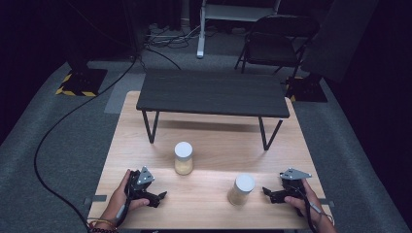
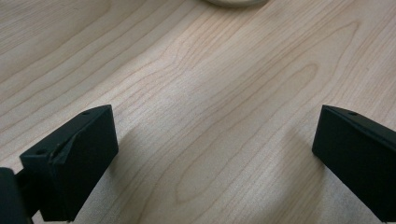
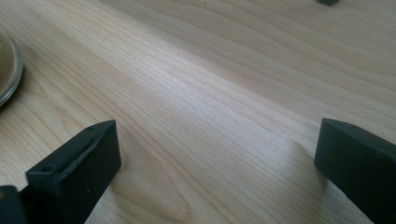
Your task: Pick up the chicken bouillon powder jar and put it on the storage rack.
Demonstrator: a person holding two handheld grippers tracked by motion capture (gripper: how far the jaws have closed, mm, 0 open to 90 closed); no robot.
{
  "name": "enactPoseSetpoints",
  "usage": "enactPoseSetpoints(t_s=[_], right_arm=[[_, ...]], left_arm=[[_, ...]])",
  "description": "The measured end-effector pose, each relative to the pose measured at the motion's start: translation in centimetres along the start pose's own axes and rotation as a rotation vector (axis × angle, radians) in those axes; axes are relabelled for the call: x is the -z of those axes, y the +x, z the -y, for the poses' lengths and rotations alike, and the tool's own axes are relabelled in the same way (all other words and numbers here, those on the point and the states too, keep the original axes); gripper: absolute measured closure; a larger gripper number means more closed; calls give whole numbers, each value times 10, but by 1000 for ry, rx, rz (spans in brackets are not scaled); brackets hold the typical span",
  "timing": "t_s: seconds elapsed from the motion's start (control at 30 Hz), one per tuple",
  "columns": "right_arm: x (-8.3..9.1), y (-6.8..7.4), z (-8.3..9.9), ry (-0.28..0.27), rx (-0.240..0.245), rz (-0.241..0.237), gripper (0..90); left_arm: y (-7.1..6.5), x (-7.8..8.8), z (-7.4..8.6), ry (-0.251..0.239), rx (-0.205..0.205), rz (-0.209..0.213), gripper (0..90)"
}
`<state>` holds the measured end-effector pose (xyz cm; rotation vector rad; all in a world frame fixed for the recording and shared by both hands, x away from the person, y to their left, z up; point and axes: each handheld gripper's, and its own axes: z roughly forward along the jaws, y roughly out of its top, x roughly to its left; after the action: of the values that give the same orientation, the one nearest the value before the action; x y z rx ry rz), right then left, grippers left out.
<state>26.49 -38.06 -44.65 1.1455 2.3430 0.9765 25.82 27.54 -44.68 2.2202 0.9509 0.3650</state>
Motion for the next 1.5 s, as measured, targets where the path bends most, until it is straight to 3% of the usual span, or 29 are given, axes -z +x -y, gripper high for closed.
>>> enactPoseSetpoints(t_s=[0.67,0.87,0.97,1.3,1.5], right_arm=[[0,1,0,1,-5,3,1],[0,1,0,0,-5,3,1],[0,1,0,0,-5,3,1],[1,1,1,0,-5,3,1],[1,1,1,0,-5,3,1]], left_arm=[[-1,0,-1,3,3,-5,4],[-3,0,-2,4,23,-14,10],[-1,2,-1,-16,36,-6,16],[-7,14,4,-93,44,-36,16],[-8,17,5,-111,38,-40,16]])
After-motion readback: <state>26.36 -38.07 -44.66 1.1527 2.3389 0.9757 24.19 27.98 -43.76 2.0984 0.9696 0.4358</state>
